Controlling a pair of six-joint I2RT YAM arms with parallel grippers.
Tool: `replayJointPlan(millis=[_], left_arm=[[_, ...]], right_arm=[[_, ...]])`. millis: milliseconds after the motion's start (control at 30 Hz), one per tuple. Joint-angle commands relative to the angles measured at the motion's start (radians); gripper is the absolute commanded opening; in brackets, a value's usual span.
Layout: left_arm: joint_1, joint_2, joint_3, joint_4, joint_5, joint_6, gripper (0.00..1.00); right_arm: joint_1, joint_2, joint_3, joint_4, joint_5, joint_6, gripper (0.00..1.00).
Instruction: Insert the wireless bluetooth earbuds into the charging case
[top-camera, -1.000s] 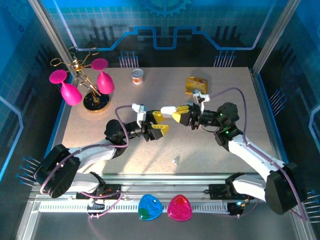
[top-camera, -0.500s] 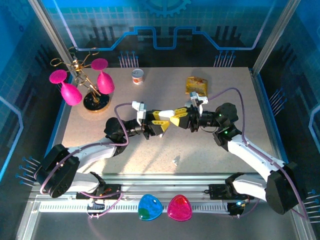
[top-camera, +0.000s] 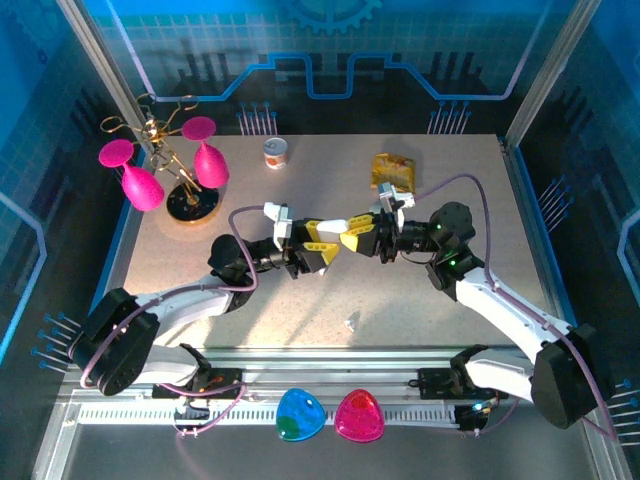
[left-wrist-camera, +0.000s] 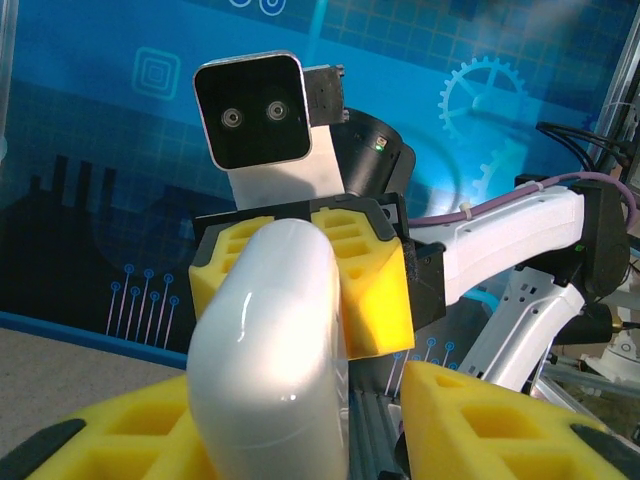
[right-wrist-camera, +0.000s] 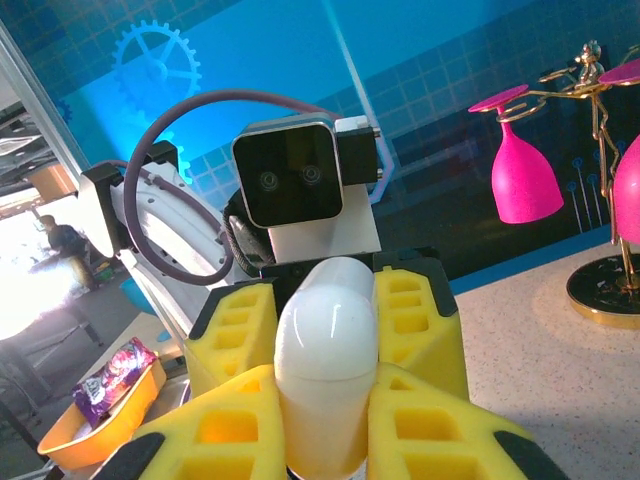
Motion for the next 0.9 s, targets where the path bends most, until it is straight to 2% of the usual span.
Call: replayJointPlan(millis=[0,67,333,400,433,567,633,867], left_arm=[[-0.013,0.000,0.042,0.067,0.046,0.011,0.54],[-0.014,0.001,0.041,0.066,0.045,0.012,0.59],[-0.014,0.003,0.030,0.066,0.033,0.035,0.58],[-0.014,0.004,0.026,0.066,0.029,0.053,0.69],[-0.013,0.004,0.023,0.066,0.027,0.060,0.71],[-0.013,0.004,0.016,0.066,0.033,0.084,0.73],[-0.016,0.004,0.018,0.066,0.039,0.080,0.69],[-0.015,-0.008,0.021,0.066,0.047,0.074,0.43]], right_arm=[[0.011,0.015,0.022,-0.086,0.014,-0.048,0.13],[0.010,0.009,0.021,-0.099,0.018,-0.059,0.13],[0.008,0.000,0.019,-0.057,-0.015,-0.028,0.12],[0.008,-0.003,0.013,-0.024,-0.029,-0.005,0.12],[0.007,-0.005,0.011,-0.014,-0.031,0.001,0.12],[0.008,-0.024,0.005,-0.012,-0.026,-0.002,0.12],[0.008,-0.028,0.006,-0.026,-0.023,-0.010,0.12],[0.010,-0.029,0.009,-0.096,-0.009,-0.065,0.12]])
